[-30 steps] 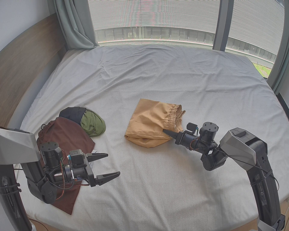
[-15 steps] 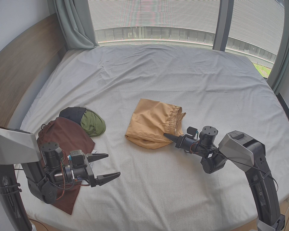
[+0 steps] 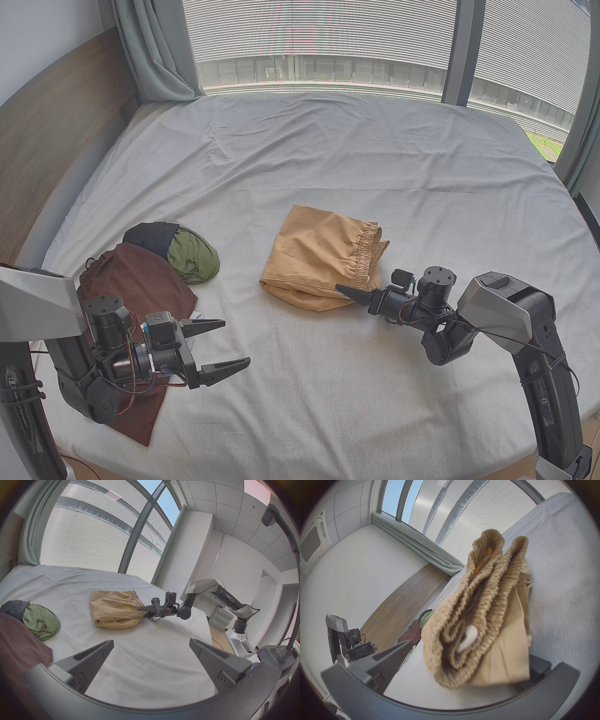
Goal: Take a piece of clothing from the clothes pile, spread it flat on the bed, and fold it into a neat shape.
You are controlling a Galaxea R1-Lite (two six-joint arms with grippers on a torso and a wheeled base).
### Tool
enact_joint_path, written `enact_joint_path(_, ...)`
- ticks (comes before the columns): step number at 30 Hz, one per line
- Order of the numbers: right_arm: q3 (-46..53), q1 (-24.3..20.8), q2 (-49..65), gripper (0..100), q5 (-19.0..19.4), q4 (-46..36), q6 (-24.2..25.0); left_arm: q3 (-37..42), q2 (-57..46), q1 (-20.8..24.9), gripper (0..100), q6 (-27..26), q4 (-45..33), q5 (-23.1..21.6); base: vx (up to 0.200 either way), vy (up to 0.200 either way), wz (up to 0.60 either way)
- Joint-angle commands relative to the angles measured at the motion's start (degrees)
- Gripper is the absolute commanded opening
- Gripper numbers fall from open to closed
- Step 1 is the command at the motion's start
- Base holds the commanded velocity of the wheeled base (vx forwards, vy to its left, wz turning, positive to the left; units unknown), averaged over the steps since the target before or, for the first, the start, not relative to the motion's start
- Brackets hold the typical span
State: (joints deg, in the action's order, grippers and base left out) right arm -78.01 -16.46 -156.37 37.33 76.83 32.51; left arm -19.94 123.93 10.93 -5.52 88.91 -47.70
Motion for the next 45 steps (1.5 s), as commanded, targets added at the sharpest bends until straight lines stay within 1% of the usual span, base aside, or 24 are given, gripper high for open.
enact_joint_path(1, 7.0, -0.2, 3.0, 100, 0.0, -0.4, -3.2, 0.0, 0.0, 0.1, 100, 0.0, 0.0, 0.0, 0.000, 0.000, 0.00)
enact_joint_path(6, 15.6, -1.1, 4.7, 100, 0.1, 0.2, -8.6, -0.2, 0.0, 0.0, 100, 0.0, 0.0, 0.0, 0.000, 0.000, 0.00)
enact_joint_path(8, 17.6, -1.6, 4.9, 100, 0.1, 1.5, -9.7, -0.2, 0.0, 0.0, 100, 0.0, 0.0, 0.0, 0.000, 0.000, 0.00)
enact_joint_path(13, 22.2, -3.8, 6.7, 100, 0.6, 6.5, -9.7, -0.3, 0.1, 0.0, 100, 0.0, 0.0, 0.0, 0.000, 0.000, 0.00)
enact_joint_path(14, 24.2, -5.1, 8.2, 100, 1.0, 8.3, -9.4, -0.3, 0.0, 0.0, 100, 0.0, 0.0, 0.0, 0.000, 0.000, 0.00)
enact_joint_path(15, 24.3, -5.2, 8.3, 100, 1.0, 8.3, -9.3, -0.3, 0.0, 0.0, 100, 0.0, 0.0, 0.1, 0.000, 0.000, 0.00)
enact_joint_path(17, 26.2, -6.6, 10.7, 100, 2.8, 10.7, -8.2, -0.3, 0.0, 0.0, 100, 0.0, 0.0, 0.0, 0.000, 0.000, 0.00)
enact_joint_path(19, 26.2, -7.2, 12.8, 100, 3.2, 11.3, -6.6, -0.3, 0.1, 0.0, 100, 0.0, 0.0, 0.0, 0.000, 0.000, 0.00)
enact_joint_path(21, 25.6, -7.5, 14.2, 100, 3.2, 11.3, -5.0, -0.3, 0.1, 0.1, 100, -0.1, 0.0, 0.0, 0.000, 0.000, 0.00)
enact_joint_path(22, 24.6, -7.7, 15.7, 100, 3.2, 11.3, -3.1, -0.3, 0.1, 0.1, 100, -0.1, 0.0, 0.0, 0.000, 0.000, 0.00)
enact_joint_path(24, 22.9, -7.6, 17.1, 100, 3.1, 11.1, -1.0, -0.3, 0.1, 0.0, 100, -0.1, 0.0, 0.0, 0.000, 0.000, 0.00)
enact_joint_path(29, 14.0, -6.2, 17.0, 100, 2.7, 10.5, 3.5, -0.3, 0.2, 0.1, 100, -0.1, 0.0, 0.0, 0.000, 0.000, 0.00)
enact_joint_path(30, 13.8, -6.2, 16.9, 100, 2.8, 10.5, 3.6, -0.3, 0.2, 0.1, 100, -0.1, 0.0, 0.0, 0.000, 0.000, 0.00)
enact_joint_path(31, 11.3, -4.9, 15.7, 100, 2.7, 8.5, 3.9, -0.3, 0.2, 0.1, 100, 0.0, 0.0, 0.0, 0.000, 0.000, 0.00)
enact_joint_path(33, 8.8, -3.7, 14.5, 100, 2.2, 6.4, 3.9, -0.4, 0.1, 0.0, 100, 0.0, 0.0, 0.0, 0.000, 0.000, 0.00)
enact_joint_path(39, 1.5, -0.2, 9.2, 100, 2.1, 4.0, 4.0, -0.4, 0.3, 0.0, 100, 0.0, 0.0, 0.1, 0.000, 0.000, 0.00)
enact_joint_path(45, -3.2, 2.3, 4.3, 100, 2.0, 2.5, 4.0, -0.4, 0.6, 0.0, 100, 0.0, 0.0, 0.0, 0.000, 0.000, 0.00)
